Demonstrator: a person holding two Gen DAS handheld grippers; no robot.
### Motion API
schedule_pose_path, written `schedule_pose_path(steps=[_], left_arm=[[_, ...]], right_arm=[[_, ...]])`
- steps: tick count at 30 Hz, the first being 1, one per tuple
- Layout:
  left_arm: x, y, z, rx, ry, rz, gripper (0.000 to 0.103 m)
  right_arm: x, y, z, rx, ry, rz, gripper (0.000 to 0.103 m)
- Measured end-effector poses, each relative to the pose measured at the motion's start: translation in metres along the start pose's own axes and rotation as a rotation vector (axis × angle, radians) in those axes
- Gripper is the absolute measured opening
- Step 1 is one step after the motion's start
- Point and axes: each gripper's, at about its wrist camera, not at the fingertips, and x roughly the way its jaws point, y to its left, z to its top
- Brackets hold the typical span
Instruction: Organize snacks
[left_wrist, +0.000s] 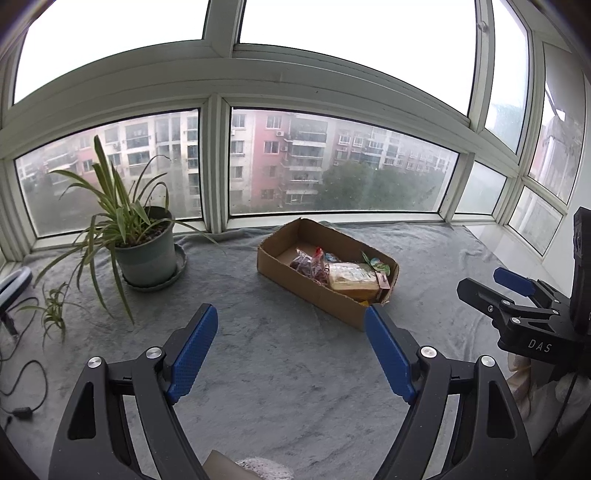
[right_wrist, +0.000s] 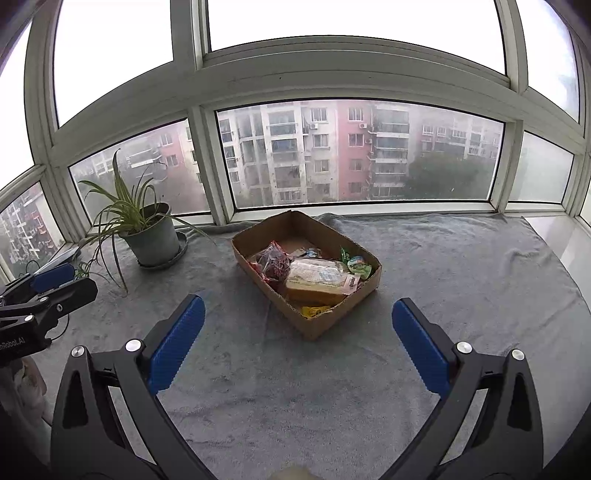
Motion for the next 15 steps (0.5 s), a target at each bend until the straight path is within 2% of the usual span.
schedule_pose_path(steps=[15], left_arm=[[-0.001, 0.004, -0.005, -0.003, 0.007, 0.019, 0.082]], right_arm=[[0.010, -0.003, -0.007, 0.007, 0.031, -0.005, 0.103]])
